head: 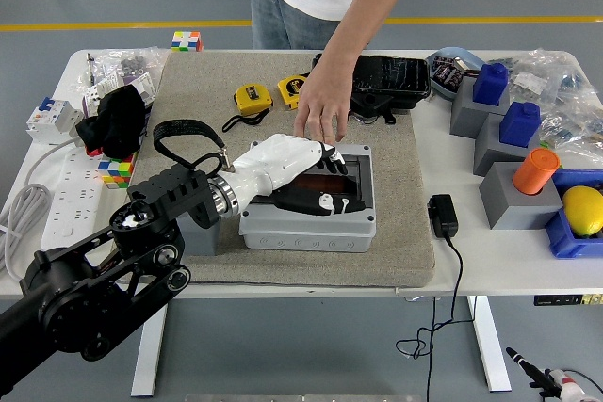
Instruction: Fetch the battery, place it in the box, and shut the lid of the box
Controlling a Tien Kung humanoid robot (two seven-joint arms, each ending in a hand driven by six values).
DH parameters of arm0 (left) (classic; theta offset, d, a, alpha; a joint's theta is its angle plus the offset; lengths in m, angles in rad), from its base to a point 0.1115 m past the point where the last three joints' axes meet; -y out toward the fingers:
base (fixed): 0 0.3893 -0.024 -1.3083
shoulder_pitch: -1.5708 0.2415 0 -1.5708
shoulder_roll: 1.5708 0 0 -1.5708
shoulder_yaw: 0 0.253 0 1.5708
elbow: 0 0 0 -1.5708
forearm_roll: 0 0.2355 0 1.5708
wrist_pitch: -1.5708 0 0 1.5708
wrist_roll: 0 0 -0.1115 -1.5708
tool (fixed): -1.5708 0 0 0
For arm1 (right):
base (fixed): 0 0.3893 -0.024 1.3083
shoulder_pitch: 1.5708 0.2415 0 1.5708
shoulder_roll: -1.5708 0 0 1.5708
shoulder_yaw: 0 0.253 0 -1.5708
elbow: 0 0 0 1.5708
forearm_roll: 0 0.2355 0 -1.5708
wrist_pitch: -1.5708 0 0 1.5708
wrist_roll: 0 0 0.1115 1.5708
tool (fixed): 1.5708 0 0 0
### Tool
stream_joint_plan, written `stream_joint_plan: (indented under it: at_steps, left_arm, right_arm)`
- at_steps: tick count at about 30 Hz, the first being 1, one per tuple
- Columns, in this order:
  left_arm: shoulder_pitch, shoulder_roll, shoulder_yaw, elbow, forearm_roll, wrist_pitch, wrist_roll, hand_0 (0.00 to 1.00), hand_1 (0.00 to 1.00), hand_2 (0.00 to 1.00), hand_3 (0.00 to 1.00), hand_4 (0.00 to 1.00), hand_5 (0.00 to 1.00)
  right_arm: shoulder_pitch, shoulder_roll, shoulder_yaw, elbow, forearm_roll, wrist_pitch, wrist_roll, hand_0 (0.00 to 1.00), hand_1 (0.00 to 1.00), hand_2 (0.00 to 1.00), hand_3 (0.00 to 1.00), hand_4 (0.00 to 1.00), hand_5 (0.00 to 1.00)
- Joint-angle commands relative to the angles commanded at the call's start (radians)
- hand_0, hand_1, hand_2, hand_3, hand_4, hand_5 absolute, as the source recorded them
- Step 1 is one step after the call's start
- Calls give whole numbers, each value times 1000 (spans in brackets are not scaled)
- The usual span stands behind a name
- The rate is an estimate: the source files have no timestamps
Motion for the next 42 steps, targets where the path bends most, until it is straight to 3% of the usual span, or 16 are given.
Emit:
stream_joint_plan:
  at_steps: [9,10,15,16,17,25,30,35,38,39,40,42]
  left_arm:
    - [7,-15,-57,12,1,127,-100,634,688,674,706,998,998]
    - [10,-19,-74,14,-13,148,-120,730,761,732,734,998,998]
    - [31,-35,-176,32,-146,242,-244,730,761,732,734,998,998]
    - [37,-37,-199,38,-188,256,-273,798,832,808,782,998,998]
    - [44,-38,-226,43,-230,263,-300,798,832,808,782,998,998]
    - [104,-39,-401,76,-552,243,-399,847,887,862,824,998,998]
    - [144,-24,-516,90,-767,195,-438,901,939,902,874,998,998]
    - [188,-2,-623,96,-974,154,-441,904,946,911,878,998,998]
    - [227,30,-658,117,-1094,135,-421,904,946,911,878,998,998]
    - [236,38,-664,124,-1116,130,-415,904,946,911,878,998,998]
    - [245,45,-668,131,-1130,126,-409,974,986,931,895,998,998]
    - [270,59,-688,150,-1128,120,-392,974,986,931,895,998,998]
  right_arm:
    - [-1,3,-7,1,2,1,-1,888,866,824,862,998,998]
    - [0,4,-9,1,4,1,-1,888,866,824,863,998,998]
    - [-2,6,-11,1,5,1,-2,888,866,824,863,998,998]
    - [-2,6,-11,1,5,1,-2,889,866,824,863,998,998]
    - [-2,6,-11,1,5,1,-2,889,866,824,863,998,998]
    - [-6,10,-7,1,-1,1,-1,888,866,824,862,998,998]
    - [-9,14,-1,1,-5,1,-1,889,866,823,862,998,998]
    - [-11,13,10,2,-11,1,-1,889,866,823,862,998,998]
    - [-10,12,17,3,-14,1,-1,889,866,823,862,998,998]
    - [-10,11,19,3,-15,1,-1,889,866,823,862,998,998]
    - [-10,11,21,3,-16,1,-1,889,866,823,862,998,998]
    - [-8,10,24,2,-18,2,-1,889,866,823,862,998,998]
